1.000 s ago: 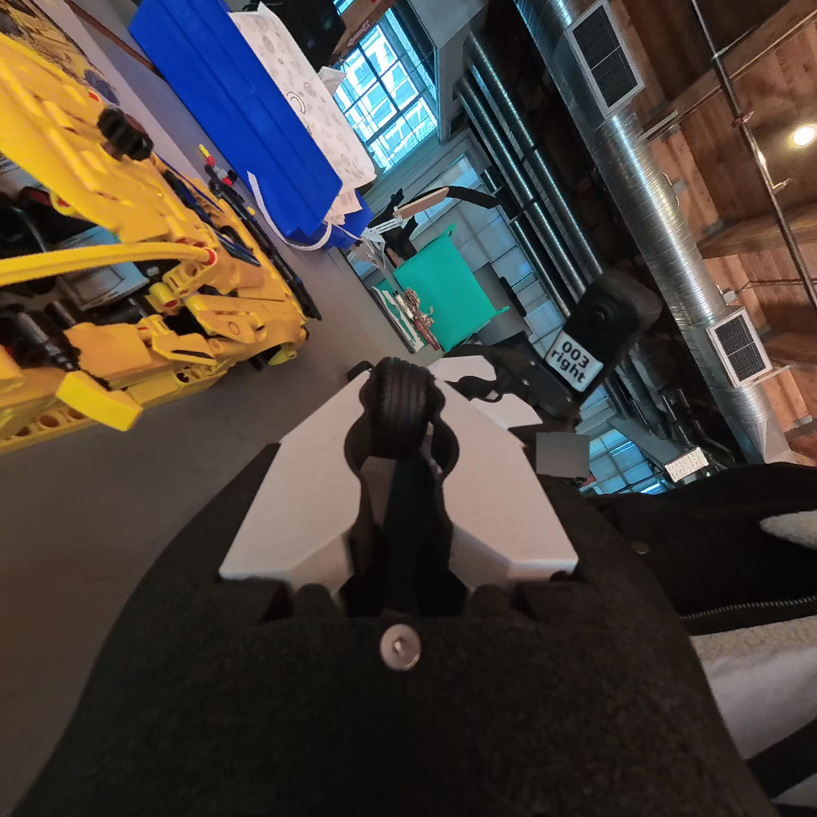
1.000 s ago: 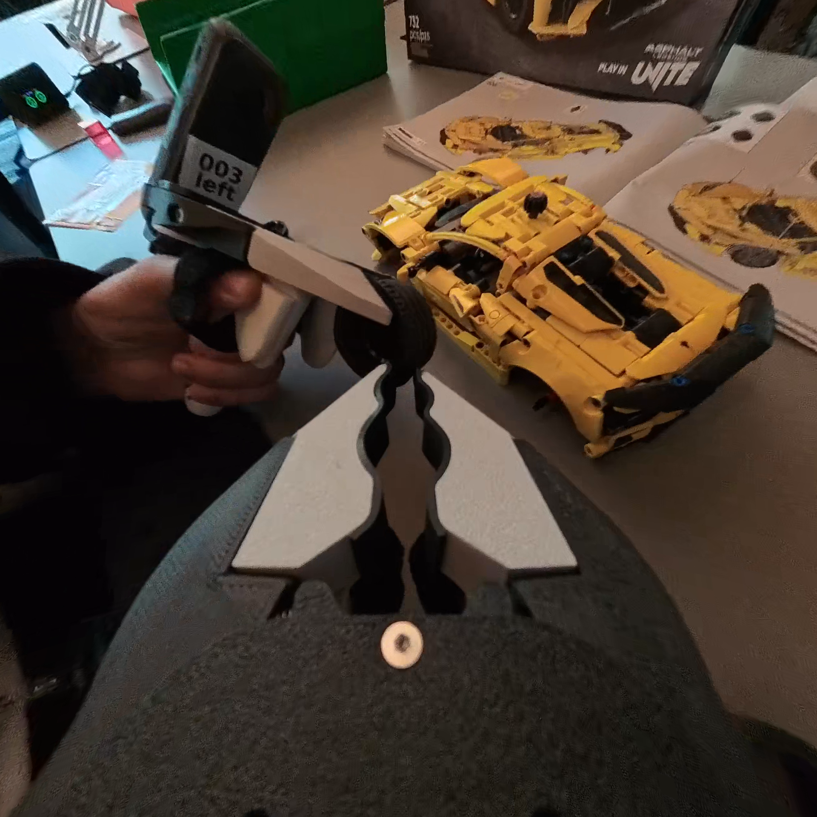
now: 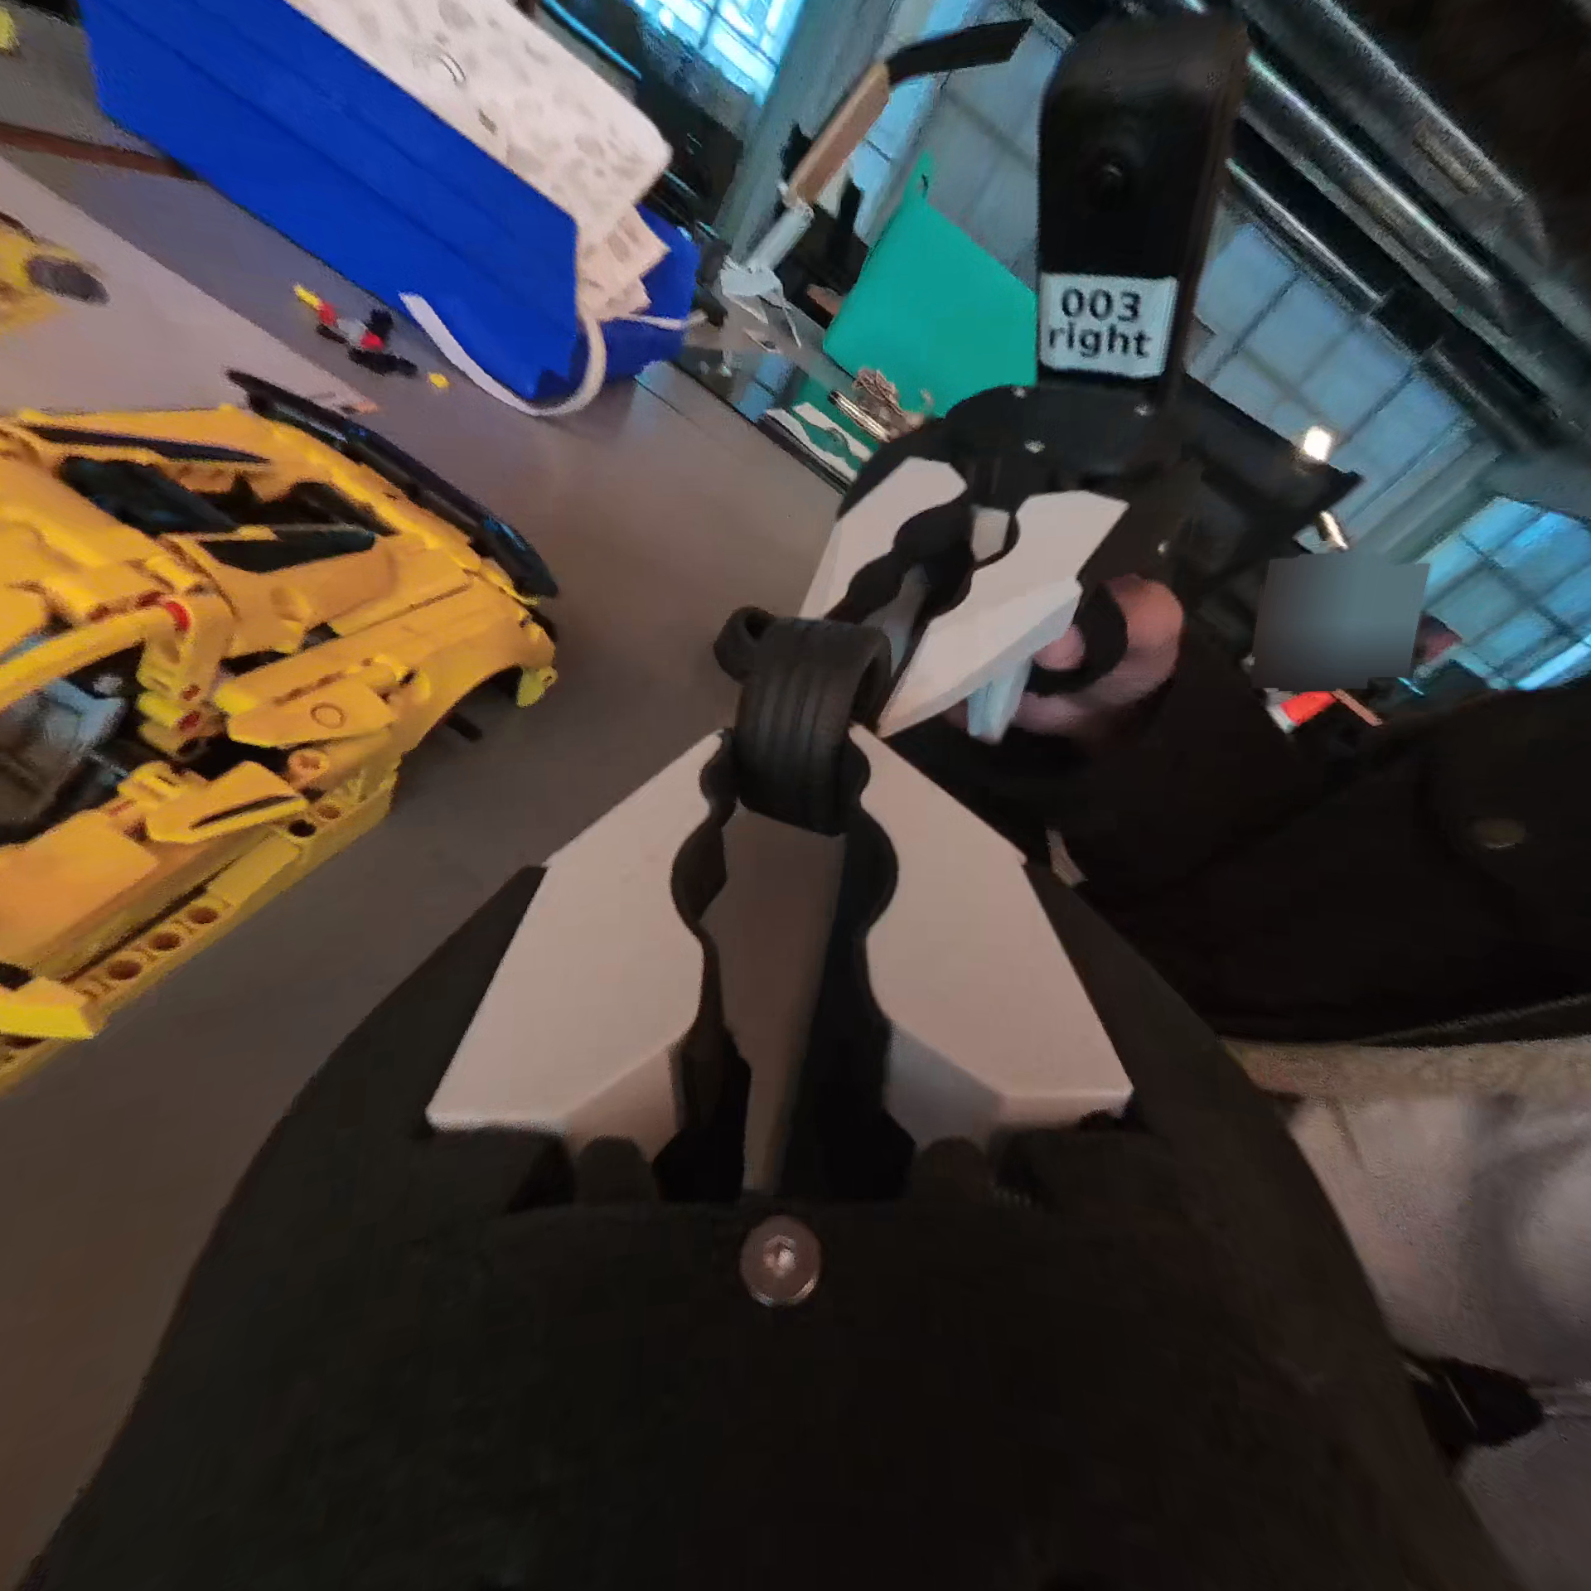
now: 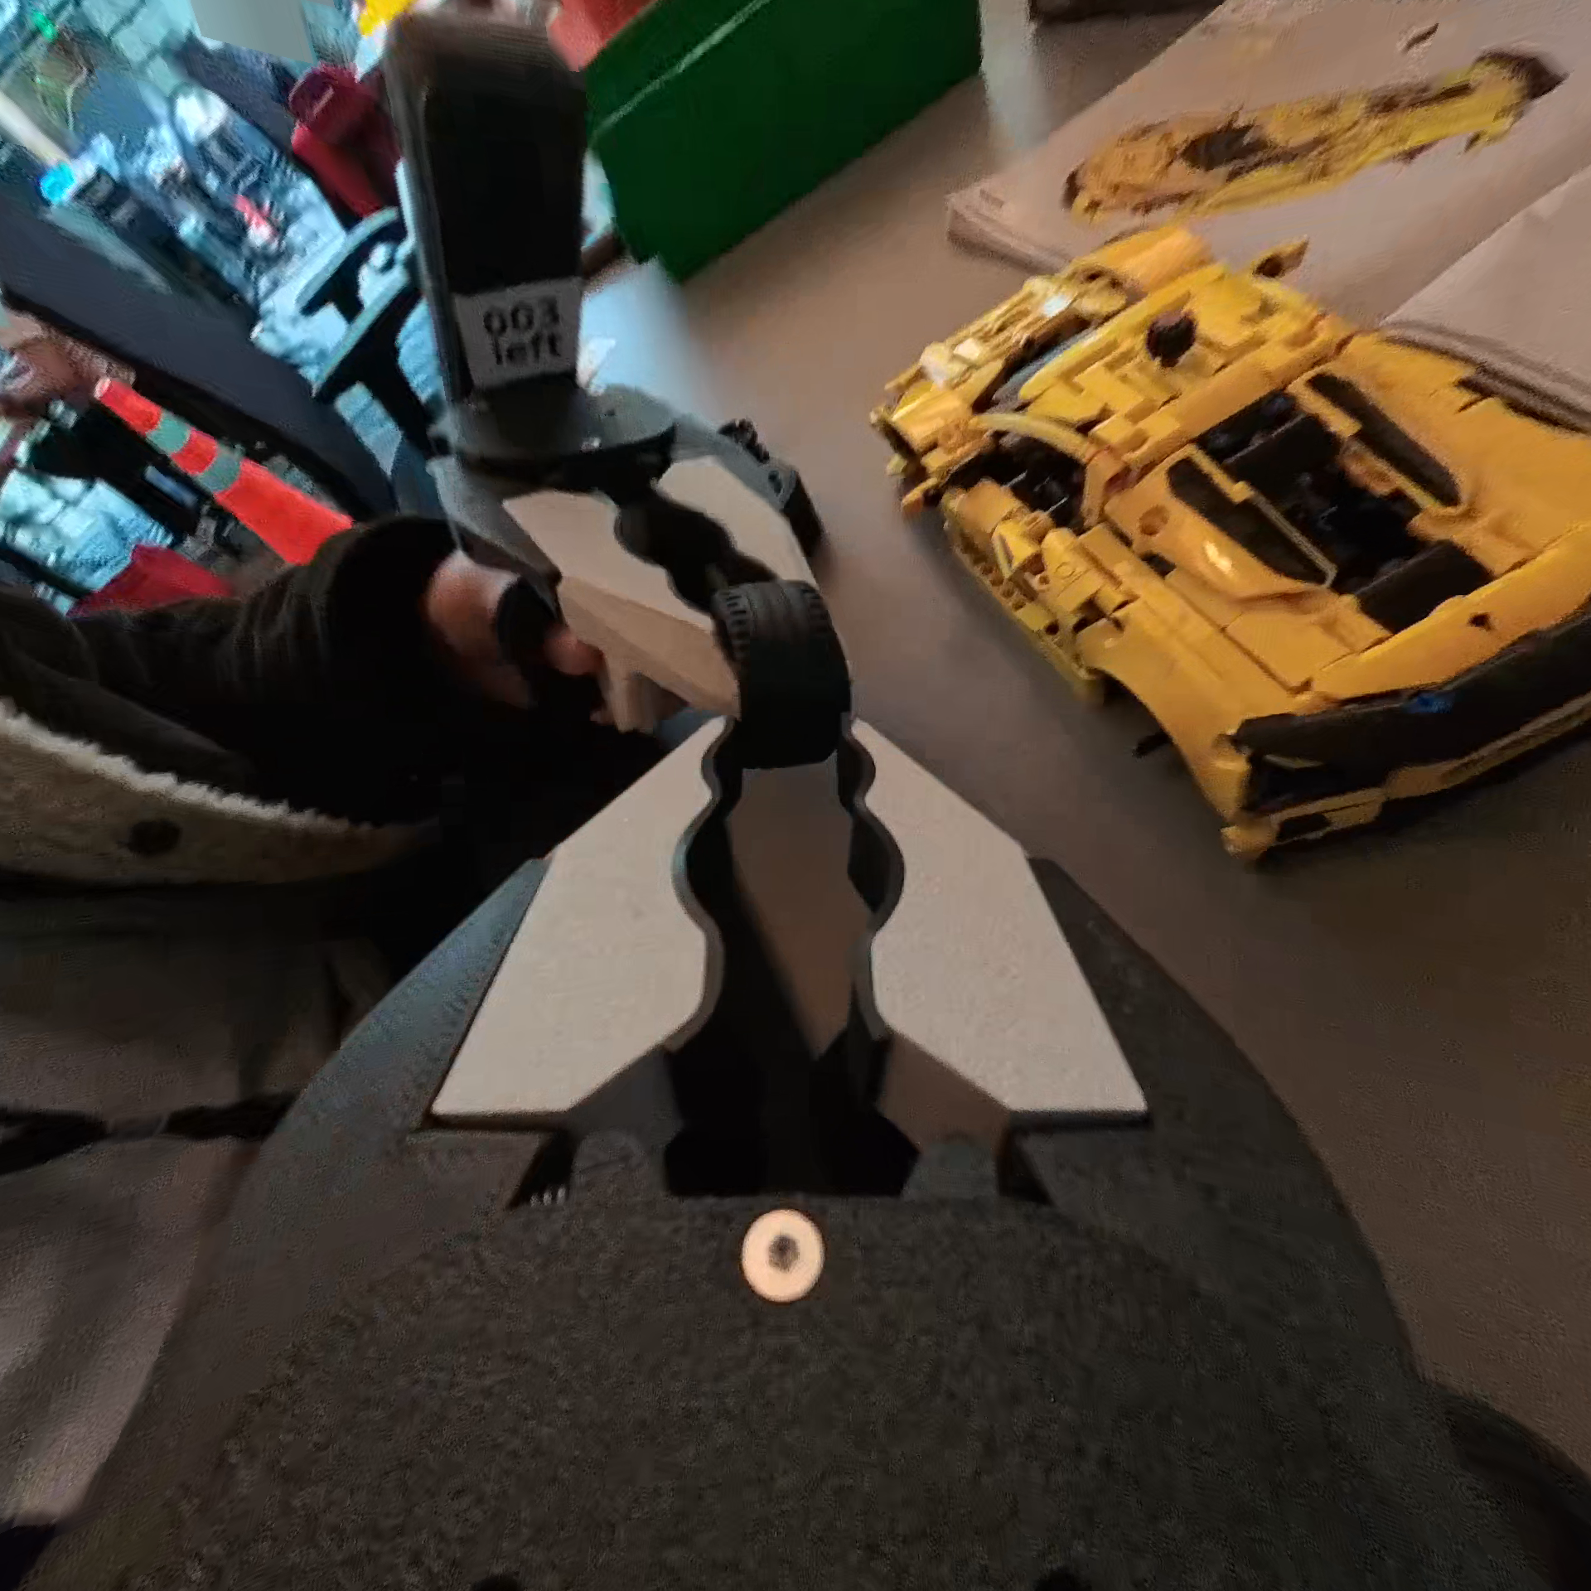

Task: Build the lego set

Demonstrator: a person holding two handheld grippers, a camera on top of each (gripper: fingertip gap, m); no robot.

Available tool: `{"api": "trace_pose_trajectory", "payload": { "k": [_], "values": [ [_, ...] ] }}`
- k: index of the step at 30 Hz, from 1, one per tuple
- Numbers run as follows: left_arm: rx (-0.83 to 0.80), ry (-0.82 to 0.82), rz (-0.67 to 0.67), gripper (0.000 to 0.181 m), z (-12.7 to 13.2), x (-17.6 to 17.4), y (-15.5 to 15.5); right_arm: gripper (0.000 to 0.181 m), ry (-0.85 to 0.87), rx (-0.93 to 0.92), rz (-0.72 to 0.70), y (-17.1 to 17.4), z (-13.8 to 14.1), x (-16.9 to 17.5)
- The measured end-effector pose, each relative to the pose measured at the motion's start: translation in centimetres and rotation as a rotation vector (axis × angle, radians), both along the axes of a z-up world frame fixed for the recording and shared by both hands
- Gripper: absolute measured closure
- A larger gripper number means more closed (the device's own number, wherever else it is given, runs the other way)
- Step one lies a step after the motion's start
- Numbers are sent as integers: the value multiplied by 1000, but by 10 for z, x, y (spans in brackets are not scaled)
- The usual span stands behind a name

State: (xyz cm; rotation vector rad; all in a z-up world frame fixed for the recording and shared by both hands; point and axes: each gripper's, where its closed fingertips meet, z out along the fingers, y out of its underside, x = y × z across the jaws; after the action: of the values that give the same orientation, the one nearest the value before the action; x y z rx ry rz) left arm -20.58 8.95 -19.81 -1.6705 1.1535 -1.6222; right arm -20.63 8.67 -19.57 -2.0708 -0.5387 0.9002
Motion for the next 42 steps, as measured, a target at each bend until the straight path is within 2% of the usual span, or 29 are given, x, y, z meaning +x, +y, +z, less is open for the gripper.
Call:
{"api": "trace_pose_trajectory", "payload": {
  "k": [3, 4, 6, 10, 13, 20, 24, 27, 29, 33, 35, 37, 39, 42],
  "values": [
    [-17, 13, 130, 159, -2, 3, 14, 157, -12, 121, -181, 17, 2, 5],
    [-24, 16, 154, 159, -2, 3, 16, 149, 1, 187, -226, 20, 6, 3],
    [-29, -1, 185, 160, 1, 2, 16, 162, 4, 201, -322, 24, 5, 5],
    [-116, -45, 222, 159, 3, 3, 15, 166, 16, 204, -365, 25, 7, 6],
    [-171, -81, 171, 159, 6, 4, 10, 174, 7, 196, -312, 22, 10, 6],
    [-348, -197, 39, 159, 18, 0, 3, 175, 437, 20, -149, 14, 24, 1],
    [-434, -303, -54, 159, 34, -3, -5, 178, 892, -156, 14, 5, 44, -2],
    [-471, -323, -82, 160, 36, -4, -5, 177, 1036, -211, 59, 4, 46, -2],
    [-459, -301, -30, 160, 31, -3, 1, 177, 913, -154, -32, 12, 40, 0],
    [-279, -168, 122, 159, 14, 4, 9, 169, 245, 159, -226, 21, 22, 8],
    [-226, -166, 154, 159, 15, 3, 10, 161, 21, 261, -295, 23, 21, 11],
    [-227, -175, 157, 159, 17, 2, 11, 155, -10, 277, -342, 24, 22, 11],
    [-221, -185, 162, 160, 18, 1, 11, 151, 66, 262, -346, 23, 21, 10],
    [-244, -237, 117, 159, 25, 1, 5, 156, 369, 168, -238, 18, 27, -4]
  ]
}}
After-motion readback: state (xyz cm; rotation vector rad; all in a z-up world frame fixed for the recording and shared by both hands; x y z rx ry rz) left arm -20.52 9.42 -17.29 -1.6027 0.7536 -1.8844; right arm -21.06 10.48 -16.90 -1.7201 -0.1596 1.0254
